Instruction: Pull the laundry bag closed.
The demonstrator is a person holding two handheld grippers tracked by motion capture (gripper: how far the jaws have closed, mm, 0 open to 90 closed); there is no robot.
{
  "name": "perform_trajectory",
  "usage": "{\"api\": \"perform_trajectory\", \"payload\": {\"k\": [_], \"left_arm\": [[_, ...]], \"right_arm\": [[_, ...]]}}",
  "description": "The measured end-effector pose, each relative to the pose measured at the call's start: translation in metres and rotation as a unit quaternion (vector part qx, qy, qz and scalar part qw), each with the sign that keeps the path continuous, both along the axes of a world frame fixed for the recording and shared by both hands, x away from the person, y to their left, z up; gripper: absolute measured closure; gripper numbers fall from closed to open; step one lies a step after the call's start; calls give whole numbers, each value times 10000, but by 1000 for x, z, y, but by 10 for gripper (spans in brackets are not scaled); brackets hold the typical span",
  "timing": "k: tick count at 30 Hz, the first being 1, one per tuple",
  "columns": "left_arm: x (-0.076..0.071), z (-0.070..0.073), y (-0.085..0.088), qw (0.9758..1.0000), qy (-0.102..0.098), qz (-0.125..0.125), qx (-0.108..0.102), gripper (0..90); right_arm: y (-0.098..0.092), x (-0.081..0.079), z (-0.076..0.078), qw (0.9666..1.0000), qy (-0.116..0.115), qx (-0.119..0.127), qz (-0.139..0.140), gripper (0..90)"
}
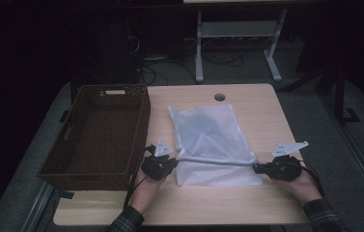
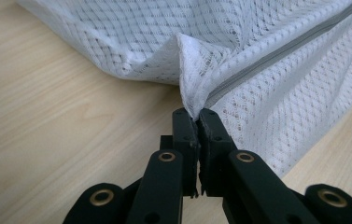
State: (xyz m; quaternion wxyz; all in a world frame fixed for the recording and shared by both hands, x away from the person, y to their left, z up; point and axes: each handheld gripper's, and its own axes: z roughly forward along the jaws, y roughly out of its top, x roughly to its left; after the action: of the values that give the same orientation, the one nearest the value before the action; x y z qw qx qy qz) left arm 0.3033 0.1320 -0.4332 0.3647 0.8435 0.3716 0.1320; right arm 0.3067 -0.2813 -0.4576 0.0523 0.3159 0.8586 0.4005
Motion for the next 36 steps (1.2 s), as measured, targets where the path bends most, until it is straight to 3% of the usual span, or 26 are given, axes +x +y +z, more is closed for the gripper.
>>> {"api": "perform_trajectory", "payload": {"k": [5,8,11,16,21,29,36], "left_arm": [[-3,0,2,9999,76,-129,-21,859],[-4,-1,2,9998,105,-190,36,824],[-6,0,2,9996,113,-261,0,667],[-9,4,-1,9983,46,-581,58,389],[-9,4,-1,9967,55,-809,-26,238],[-15,2,3,9954,15,-960,-41,112],[-27,-1,6,9943,106,-1061,41,30]], "right_arm": [[1,0,0,10000,-33,59,53,842],[1,0,0,10000,-7,73,58,771],[2,-1,0,9999,-41,89,51,685],[5,-4,3,9998,-194,69,-35,427],[10,-5,4,9995,-289,2,-110,231],[3,-14,8,9988,-403,-14,-287,142],[-7,-27,9,9975,-452,1,-547,68]]}}
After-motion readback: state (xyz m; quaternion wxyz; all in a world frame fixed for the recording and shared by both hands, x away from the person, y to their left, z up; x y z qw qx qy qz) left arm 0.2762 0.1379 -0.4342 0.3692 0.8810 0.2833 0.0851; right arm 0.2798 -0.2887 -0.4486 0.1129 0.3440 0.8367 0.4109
